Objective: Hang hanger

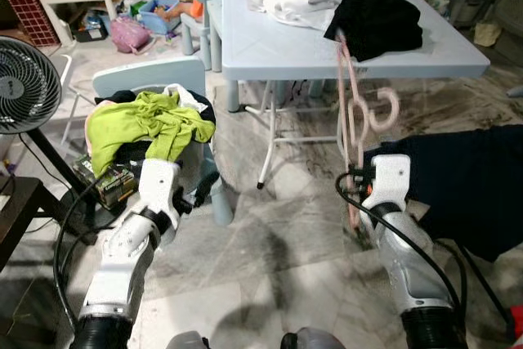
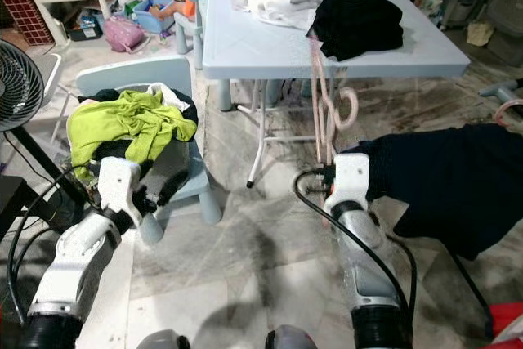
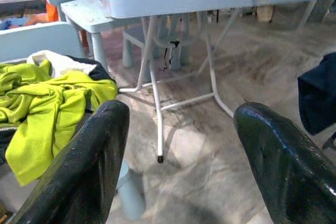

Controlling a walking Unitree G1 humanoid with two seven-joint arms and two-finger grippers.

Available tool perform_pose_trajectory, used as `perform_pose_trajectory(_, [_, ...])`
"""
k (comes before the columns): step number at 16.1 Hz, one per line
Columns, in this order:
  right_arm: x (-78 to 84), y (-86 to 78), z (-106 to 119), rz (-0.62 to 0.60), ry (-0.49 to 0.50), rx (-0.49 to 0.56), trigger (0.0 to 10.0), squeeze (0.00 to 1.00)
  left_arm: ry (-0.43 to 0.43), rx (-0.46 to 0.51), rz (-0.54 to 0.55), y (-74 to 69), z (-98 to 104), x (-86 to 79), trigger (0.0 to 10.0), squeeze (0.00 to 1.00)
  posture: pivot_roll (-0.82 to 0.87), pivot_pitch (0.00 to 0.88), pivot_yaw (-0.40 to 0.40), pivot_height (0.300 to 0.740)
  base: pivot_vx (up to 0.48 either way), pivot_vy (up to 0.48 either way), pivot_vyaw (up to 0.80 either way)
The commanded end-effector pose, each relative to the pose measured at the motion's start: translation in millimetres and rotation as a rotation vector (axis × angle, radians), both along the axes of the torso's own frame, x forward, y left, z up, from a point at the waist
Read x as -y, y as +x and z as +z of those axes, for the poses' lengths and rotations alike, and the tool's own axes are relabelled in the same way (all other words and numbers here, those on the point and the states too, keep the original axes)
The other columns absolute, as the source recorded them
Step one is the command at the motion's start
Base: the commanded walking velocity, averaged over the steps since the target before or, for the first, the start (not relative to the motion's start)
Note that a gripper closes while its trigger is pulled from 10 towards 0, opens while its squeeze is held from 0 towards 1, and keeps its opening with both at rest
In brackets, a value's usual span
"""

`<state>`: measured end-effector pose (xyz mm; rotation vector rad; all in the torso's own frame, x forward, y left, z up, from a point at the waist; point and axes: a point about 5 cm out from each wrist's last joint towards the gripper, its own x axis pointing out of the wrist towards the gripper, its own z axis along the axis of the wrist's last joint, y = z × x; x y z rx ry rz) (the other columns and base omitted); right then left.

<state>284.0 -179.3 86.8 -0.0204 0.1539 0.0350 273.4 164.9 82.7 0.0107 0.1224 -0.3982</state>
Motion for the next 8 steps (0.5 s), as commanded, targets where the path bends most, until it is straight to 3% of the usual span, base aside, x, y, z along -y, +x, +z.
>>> perform_pose_trajectory(1, [8.9, -2.2, 3.8, -0.058, -0.01, 0.014, 10.0, 0.0, -0.01, 0.0, -0.008, 0.1, 2.4, 0.1, 10.0, 0.0, -0.05, 0.007, -0.004, 0.74, 0.244, 0.0, 0.0])
perform_pose_trajectory(4, [7.4, -3.6, 2.8, -0.035, -0.018, 0.015, 10.0, 0.0, -0.02, -0.011, -0.016, -2.1, 1.2, 1.9, 10.0, 0.0, -0.05, 0.008, -0.009, 0.74, 0.255, 0.214, 0.0])
perform_pose_trajectory(8, [7.3, -2.2, 3.1, -0.046, -0.019, -0.003, 10.0, 0.0, -0.034, -0.019, -0.02, -1.8, 1.4, 1.6, 10.0, 0.0, -0.05, 0.005, -0.019, 0.74, 0.0, 0.426, -0.71])
